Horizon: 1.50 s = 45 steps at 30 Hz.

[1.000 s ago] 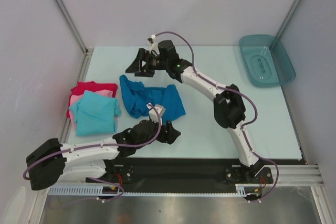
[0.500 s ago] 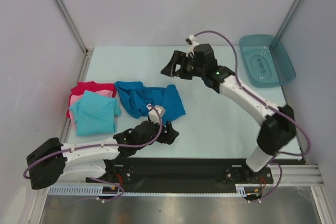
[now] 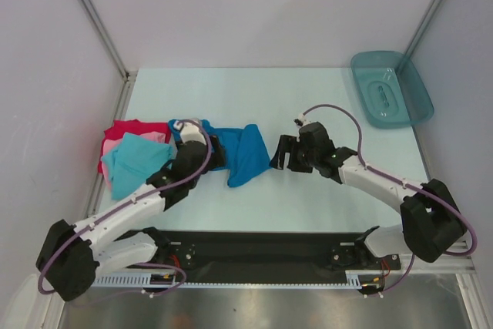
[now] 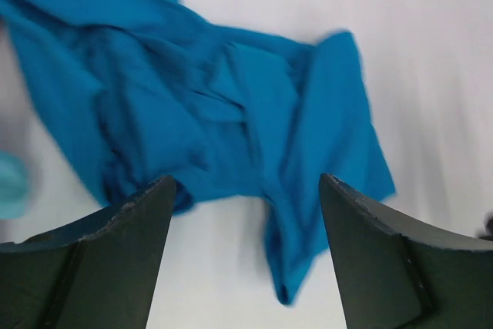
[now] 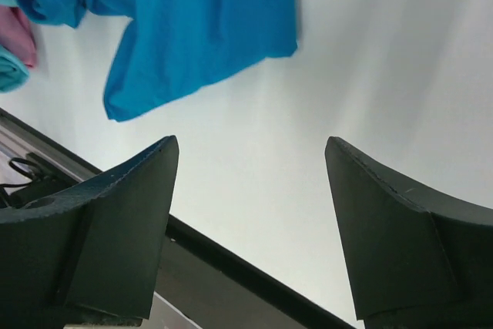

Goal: Fold and stack the t-shirts
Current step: Flatten the tshirt out

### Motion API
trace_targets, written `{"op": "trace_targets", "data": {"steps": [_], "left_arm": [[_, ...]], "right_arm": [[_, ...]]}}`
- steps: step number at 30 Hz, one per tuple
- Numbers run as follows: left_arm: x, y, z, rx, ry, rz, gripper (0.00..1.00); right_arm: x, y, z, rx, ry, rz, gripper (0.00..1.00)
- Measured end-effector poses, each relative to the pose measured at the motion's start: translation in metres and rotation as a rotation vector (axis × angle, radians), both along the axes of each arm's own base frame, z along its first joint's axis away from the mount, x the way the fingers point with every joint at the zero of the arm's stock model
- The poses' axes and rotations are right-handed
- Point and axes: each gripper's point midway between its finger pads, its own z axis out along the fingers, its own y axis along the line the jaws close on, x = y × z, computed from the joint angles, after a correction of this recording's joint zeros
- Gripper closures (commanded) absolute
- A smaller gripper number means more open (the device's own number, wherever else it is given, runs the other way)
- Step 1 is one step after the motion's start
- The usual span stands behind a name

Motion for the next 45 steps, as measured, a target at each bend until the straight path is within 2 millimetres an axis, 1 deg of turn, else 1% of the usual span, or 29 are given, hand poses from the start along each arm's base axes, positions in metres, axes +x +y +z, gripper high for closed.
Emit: {"op": "trace_targets", "data": {"steps": [2, 4, 6, 8, 11, 13, 16, 19, 23, 26, 29, 33, 36, 38, 42, 45], "left_arm": [[0.014, 0.026, 0.003, -0.012, -0.002, 0.074, 0.19], [0.024, 0.05, 0.005, -0.032, -0.007, 0.152, 0.19], [0.025, 0.062, 0.002, -0.068, -0.012, 0.196, 0.19], [0.021, 0.068, -0.011, -0.096, 0.002, 0.219, 0.19], [0.011, 0.072, -0.042, -0.122, 0.063, 0.227, 0.2], [0.002, 0.073, -0.065, -0.125, 0.117, 0.227, 0.2], [-0.006, 0.071, -0.083, -0.131, 0.159, 0.215, 0.2], [-0.006, 0.069, -0.083, -0.143, 0.151, 0.204, 0.2], [-0.003, 0.065, -0.074, -0.167, 0.122, 0.188, 0.2], [-0.001, 0.064, -0.066, -0.184, 0.092, 0.183, 0.2], [-0.001, 0.064, -0.059, -0.199, 0.067, 0.178, 0.2], [-0.003, 0.064, -0.058, -0.208, 0.055, 0.172, 0.2], [-0.006, 0.064, -0.061, -0.208, 0.06, 0.167, 0.2], [-0.008, 0.063, -0.064, -0.207, 0.065, 0.162, 0.2], [-0.009, 0.063, -0.066, -0.204, 0.067, 0.155, 0.2], [-0.009, 0.062, -0.066, -0.207, 0.067, 0.149, 0.2]], "right_arm": [[-0.006, -0.001, -0.007, -0.005, 0.01, 0.003, 0.19], [-0.009, 0.001, -0.005, 0.006, 0.005, 0.007, 0.2], [-0.008, 0.006, 0.0, 0.023, -0.01, 0.012, 0.2], [-0.009, 0.013, 0.005, 0.04, -0.028, 0.024, 0.2], [-0.018, 0.027, 0.007, 0.047, -0.038, 0.056, 0.2], [-0.029, 0.042, 0.004, 0.044, -0.035, 0.098, 0.21], [-0.038, 0.065, -0.006, 0.015, -0.027, 0.145, 0.2], [-0.041, 0.082, -0.023, -0.034, -0.01, 0.17, 0.21], [-0.03, 0.098, -0.043, -0.104, -0.007, 0.168, 0.21], [-0.022, 0.109, -0.053, -0.147, -0.015, 0.169, 0.21], [-0.016, 0.122, -0.058, -0.173, -0.021, 0.179, 0.21], [-0.014, 0.14, -0.058, -0.188, -0.031, 0.201, 0.21], [-0.015, 0.153, -0.051, -0.188, -0.045, 0.22, 0.21], [-0.017, 0.158, -0.045, -0.187, -0.053, 0.231, 0.21], [-0.018, 0.163, -0.039, -0.189, -0.066, 0.241, 0.21], [-0.019, 0.159, -0.04, -0.215, -0.06, 0.245, 0.21]]}}
